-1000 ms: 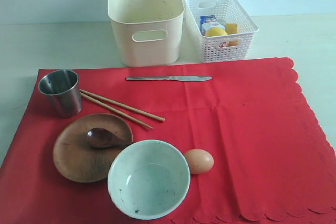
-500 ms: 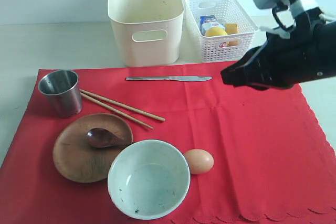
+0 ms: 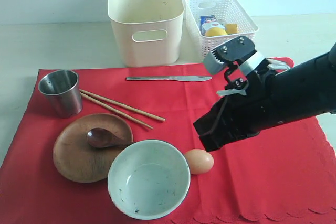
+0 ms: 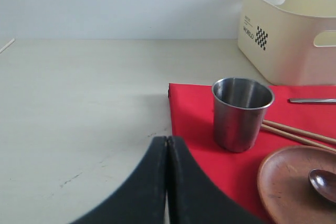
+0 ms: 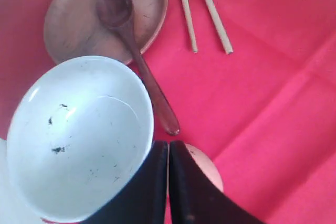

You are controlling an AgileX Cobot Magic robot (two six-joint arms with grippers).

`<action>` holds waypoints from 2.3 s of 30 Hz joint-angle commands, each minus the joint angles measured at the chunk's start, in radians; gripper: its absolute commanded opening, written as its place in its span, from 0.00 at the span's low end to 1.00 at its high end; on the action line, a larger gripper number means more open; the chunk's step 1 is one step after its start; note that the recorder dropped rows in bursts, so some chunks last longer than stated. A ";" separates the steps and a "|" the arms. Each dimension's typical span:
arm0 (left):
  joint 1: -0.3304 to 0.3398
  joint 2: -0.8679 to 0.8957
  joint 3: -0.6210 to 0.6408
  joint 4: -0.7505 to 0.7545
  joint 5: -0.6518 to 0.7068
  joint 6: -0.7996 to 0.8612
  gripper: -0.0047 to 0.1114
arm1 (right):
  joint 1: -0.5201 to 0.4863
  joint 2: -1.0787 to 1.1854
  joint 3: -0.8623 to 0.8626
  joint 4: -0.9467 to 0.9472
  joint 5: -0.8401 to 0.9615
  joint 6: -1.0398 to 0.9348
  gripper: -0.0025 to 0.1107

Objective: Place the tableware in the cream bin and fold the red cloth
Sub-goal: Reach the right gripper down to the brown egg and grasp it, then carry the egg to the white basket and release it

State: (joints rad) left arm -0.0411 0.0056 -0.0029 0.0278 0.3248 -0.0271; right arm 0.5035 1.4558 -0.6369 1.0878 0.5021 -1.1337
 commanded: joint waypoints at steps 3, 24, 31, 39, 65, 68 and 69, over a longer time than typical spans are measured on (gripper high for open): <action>0.002 -0.006 0.003 0.007 -0.005 -0.002 0.04 | 0.055 0.059 0.004 -0.057 -0.090 -0.011 0.30; 0.002 -0.006 0.003 0.007 -0.005 -0.002 0.04 | 0.055 0.246 0.001 -0.140 -0.040 -0.368 0.64; 0.002 -0.006 0.003 0.007 -0.005 -0.002 0.04 | 0.055 0.287 0.001 -0.119 -0.128 -0.395 0.64; 0.002 -0.006 0.003 0.007 -0.005 -0.002 0.04 | 0.055 0.289 0.001 0.132 -0.093 -0.662 0.64; 0.002 -0.006 0.003 0.007 -0.005 -0.002 0.04 | 0.055 0.311 0.001 0.300 -0.235 -0.875 0.09; 0.002 -0.006 0.003 0.007 -0.005 -0.002 0.04 | 0.055 0.279 0.001 0.300 -0.308 -0.811 0.02; 0.002 -0.006 0.003 0.007 -0.005 -0.002 0.04 | 0.055 0.263 0.001 0.300 -0.326 -0.800 0.02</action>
State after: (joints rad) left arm -0.0411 0.0056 -0.0029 0.0278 0.3248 -0.0271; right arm 0.5571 1.7604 -0.6369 1.3873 0.2298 -1.9771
